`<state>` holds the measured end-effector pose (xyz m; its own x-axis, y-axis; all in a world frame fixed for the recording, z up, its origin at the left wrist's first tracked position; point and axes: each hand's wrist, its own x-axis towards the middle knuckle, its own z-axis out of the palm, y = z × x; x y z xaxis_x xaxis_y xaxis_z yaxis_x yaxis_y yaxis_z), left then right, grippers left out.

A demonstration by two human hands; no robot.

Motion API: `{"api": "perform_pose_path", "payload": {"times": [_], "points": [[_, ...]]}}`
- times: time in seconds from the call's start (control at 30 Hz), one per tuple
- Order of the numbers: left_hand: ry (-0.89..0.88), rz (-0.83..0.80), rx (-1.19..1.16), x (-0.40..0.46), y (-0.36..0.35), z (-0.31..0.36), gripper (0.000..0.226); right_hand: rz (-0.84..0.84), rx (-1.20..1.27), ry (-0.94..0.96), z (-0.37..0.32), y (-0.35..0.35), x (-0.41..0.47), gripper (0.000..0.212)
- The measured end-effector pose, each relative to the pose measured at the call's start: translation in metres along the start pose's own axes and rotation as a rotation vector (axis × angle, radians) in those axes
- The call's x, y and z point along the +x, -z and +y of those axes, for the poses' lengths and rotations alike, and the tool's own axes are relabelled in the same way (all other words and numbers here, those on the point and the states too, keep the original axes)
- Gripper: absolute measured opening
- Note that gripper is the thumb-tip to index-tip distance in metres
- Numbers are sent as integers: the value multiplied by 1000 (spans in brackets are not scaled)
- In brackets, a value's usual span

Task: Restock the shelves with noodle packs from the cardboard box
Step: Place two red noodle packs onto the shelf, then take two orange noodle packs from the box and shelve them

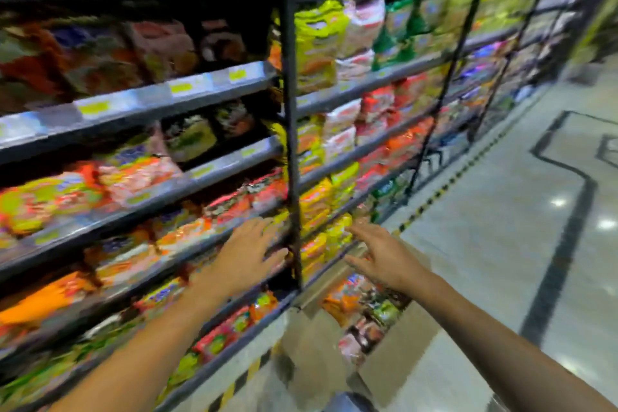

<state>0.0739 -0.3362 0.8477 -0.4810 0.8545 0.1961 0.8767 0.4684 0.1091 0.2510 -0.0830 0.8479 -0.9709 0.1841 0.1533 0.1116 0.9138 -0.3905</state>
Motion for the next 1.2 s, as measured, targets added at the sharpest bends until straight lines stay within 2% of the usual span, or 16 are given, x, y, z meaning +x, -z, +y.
{"api": "perform_pose_path", "payload": {"times": [0.07,0.23,0.3,0.47,0.6,0.8,0.87,0.93,1.0,1.07,1.2], "points": [[-15,-79,-45,28,-29,24,76,-22,-31,-62,45,1,-16,67],[-59,-168,-42,80,-89,68,66,-81,-24,-189,122,-2,-30,65],[-65,-217,-70,104,-112,74,70,-91,-29,-215,148,-6,-23,64],[7,-316,-137,169,-174,57,114,-169,-60,-257,209,-19,17,64],[69,-411,-144,208,-212,41,100,-256,-51,-308,249,-28,51,67],[198,-529,-192,243,-254,36,96,-392,-38,-296,313,-55,98,74],[278,-545,-251,251,-267,38,86,-464,-26,-284,339,-69,114,79],[264,-517,-244,261,-283,38,70,-529,-22,-259,364,-84,131,76],[283,-592,-203,266,-307,35,67,-588,-30,-211,391,-101,148,79],[390,-689,-246,267,-341,41,68,-640,-8,-163,418,-122,166,88],[580,-690,-299,265,-426,49,65,-704,21,-143,484,-186,189,76]]}}
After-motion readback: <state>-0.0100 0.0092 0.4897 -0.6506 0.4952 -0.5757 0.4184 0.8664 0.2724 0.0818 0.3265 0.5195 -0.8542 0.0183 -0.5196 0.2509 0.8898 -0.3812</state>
